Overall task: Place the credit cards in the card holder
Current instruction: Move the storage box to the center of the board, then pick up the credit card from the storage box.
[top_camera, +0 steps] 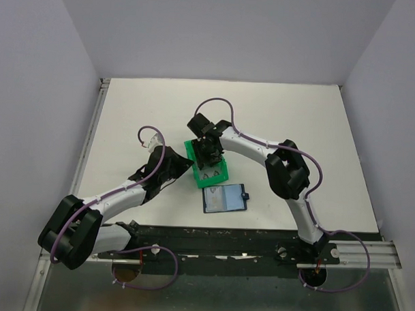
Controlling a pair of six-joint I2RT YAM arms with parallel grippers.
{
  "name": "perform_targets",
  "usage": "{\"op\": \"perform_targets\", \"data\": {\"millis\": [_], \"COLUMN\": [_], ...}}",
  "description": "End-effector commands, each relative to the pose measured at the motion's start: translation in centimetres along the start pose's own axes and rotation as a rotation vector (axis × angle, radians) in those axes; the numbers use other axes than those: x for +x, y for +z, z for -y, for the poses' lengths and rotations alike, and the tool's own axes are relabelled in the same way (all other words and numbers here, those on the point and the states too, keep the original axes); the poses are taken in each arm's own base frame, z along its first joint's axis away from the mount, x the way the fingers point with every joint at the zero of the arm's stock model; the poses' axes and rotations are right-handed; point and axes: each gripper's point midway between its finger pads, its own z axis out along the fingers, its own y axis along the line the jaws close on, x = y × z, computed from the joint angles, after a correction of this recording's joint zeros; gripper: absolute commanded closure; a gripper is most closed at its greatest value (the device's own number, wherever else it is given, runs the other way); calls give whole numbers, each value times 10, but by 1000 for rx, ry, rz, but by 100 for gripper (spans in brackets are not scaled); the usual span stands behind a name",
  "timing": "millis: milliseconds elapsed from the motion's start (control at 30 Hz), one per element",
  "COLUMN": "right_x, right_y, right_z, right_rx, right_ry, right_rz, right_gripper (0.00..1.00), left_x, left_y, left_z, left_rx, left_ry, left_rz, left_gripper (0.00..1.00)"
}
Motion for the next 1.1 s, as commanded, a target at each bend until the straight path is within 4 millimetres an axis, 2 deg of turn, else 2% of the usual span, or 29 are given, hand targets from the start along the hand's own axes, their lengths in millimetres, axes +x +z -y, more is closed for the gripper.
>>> {"op": "perform_targets", "data": {"millis": [0,333,700,1067], "right_x": [16,18,10,7], "right_y": [20,16,-2,-18], "right_z": [4,-17,-30,-41], "right_rx": [-6,-136,-223,-306], "right_ry": [-4,4,-5,-13], "right_rz": [-69,-76,-13,22], "right_gripper": [45,50,60,60], "left_x": [15,18,21,22], "left_y": [-1,0,1,2], "left_z": [-50,-55,-56,-59], "left_rx": [-165,-173,-175,-183], "left_ry": [42,35,34,31], "left_rz": [-35,-47,-54,-61], "left_gripper": [100,100,100,100]}}
